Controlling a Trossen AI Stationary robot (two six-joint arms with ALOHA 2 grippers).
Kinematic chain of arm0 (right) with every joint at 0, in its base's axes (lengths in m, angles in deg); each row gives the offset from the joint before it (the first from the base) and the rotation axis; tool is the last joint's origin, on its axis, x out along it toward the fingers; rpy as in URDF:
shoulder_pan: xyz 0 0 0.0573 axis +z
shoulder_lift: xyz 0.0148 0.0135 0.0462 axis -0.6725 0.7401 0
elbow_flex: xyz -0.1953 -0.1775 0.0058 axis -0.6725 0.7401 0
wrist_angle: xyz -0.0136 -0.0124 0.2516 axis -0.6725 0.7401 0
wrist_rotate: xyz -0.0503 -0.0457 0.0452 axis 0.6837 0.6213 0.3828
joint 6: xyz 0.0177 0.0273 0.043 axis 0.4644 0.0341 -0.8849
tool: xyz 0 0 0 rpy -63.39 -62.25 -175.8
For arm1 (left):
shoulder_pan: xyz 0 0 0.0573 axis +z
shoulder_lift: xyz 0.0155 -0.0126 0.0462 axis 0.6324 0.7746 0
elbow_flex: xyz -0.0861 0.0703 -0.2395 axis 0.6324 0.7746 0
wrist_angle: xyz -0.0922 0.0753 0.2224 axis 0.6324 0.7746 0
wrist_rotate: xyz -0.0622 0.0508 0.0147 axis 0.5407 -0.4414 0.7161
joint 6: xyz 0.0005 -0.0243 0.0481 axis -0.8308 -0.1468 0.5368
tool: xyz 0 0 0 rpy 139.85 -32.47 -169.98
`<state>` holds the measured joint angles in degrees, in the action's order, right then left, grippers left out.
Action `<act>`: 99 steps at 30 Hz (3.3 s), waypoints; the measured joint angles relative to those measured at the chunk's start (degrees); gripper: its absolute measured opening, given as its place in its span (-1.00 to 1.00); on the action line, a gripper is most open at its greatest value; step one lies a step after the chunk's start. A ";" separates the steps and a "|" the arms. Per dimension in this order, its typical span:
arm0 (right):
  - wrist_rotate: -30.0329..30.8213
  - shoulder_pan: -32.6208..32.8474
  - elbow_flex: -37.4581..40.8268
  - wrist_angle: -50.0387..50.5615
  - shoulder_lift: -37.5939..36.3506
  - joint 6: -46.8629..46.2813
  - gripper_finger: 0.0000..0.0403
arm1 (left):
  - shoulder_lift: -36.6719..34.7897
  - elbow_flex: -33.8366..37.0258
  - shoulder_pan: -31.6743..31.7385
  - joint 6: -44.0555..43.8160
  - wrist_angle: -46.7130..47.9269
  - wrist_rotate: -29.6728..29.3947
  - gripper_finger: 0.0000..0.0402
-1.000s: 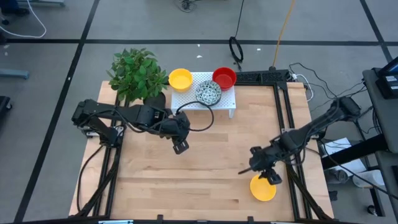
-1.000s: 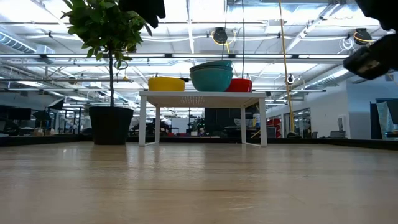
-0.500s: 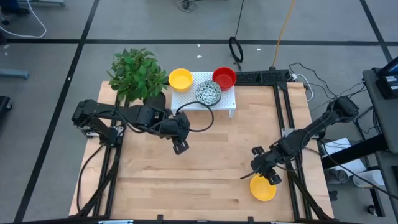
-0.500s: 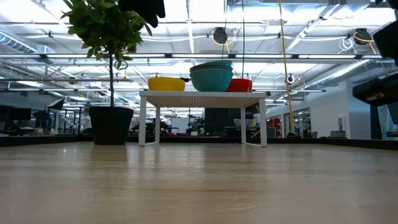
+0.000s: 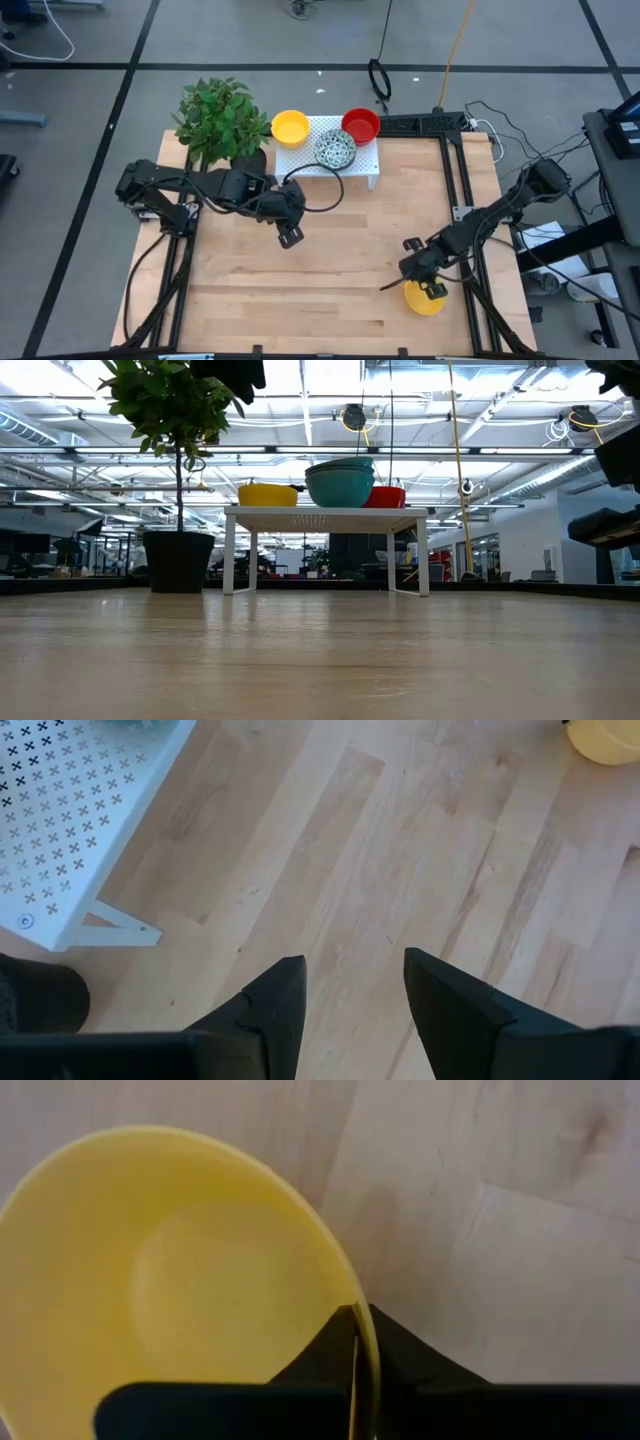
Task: Pick & Place Mini bowls
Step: Stack the yellow bowl on the yellow bowl on the shelf
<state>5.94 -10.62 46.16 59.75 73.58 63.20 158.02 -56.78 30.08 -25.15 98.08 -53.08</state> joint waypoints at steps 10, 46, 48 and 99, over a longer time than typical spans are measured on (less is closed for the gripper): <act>4.77 -12.24 -1.93 -0.31 0.01 0.07 -0.99 | 0.00 0.00 0.01 -0.08 1.15 1.87 -0.14; 9.21 -37.67 -33.92 -18.01 32.08 -9.09 -0.81 | -0.02 0.00 0.00 -0.78 1.24 3.05 -0.14; 9.20 -37.75 -33.92 -18.86 32.08 -9.10 -0.72 | -0.02 0.00 0.01 -0.75 1.23 3.05 -0.14; 30.48 -18.65 -19.94 12.35 -38.40 -4.58 -0.24 | 13.02 23.47 -1.02 46.29 -35.65 6.34 -0.14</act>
<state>36.42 -29.27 26.22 72.09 35.17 58.62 171.04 -33.31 29.06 21.14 62.43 -46.75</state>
